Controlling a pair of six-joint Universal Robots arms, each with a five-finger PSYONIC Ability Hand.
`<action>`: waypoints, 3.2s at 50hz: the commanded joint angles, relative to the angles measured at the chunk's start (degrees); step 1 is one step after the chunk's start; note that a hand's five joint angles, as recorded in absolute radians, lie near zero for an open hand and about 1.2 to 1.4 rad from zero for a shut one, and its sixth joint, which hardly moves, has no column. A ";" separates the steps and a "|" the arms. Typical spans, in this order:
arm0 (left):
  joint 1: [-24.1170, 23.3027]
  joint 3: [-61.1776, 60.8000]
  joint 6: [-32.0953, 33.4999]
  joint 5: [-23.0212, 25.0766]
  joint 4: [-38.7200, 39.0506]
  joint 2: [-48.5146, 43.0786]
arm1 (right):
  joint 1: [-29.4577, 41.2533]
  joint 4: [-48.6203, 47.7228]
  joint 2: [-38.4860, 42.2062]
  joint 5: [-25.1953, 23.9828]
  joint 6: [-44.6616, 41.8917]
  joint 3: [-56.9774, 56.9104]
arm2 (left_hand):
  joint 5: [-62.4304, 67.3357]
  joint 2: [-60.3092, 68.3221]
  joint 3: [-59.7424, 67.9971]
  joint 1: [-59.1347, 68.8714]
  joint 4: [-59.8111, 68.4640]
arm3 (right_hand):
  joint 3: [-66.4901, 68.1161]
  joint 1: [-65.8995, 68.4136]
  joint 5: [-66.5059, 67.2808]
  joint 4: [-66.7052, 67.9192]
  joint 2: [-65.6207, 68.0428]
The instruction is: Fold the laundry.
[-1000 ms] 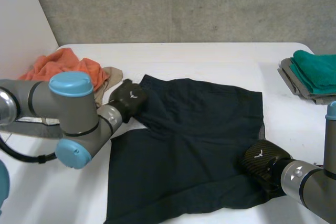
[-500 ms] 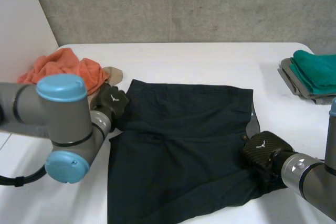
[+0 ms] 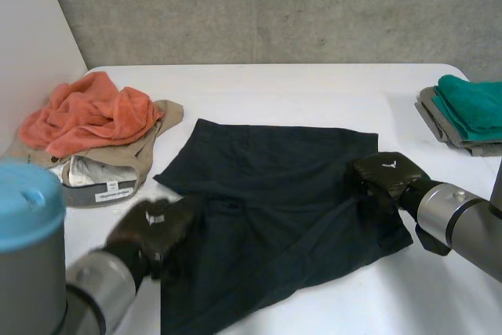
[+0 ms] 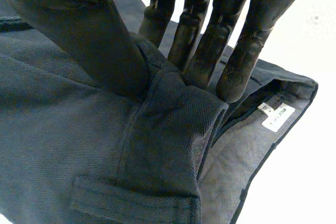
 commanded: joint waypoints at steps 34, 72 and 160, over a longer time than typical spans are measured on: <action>1.16 28.12 28.37 -8.15 28.30 -28.91 | -1.42 -6.43 4.92 4.18 -15.45 -8.81 | 51.98 51.21 50.62 51.58 51.71 | 11.22 23.08 12.29 11.59 12.12; 4.25 27.72 27.17 3.28 51.60 -32.73 | 1.13 -1.44 13.55 10.43 -7.64 -22.19 | -18.02 -18.79 -19.38 -18.42 -18.29 | -46.78 -34.93 -45.71 -46.42 -45.89; 6.97 48.71 38.23 2.75 20.93 -45.63 | 1.13 -11.36 44.22 9.27 -4.99 -58.39 | -16.46 -17.23 -17.82 -16.86 -16.73 | -58.78 -46.92 -57.71 -58.41 -57.88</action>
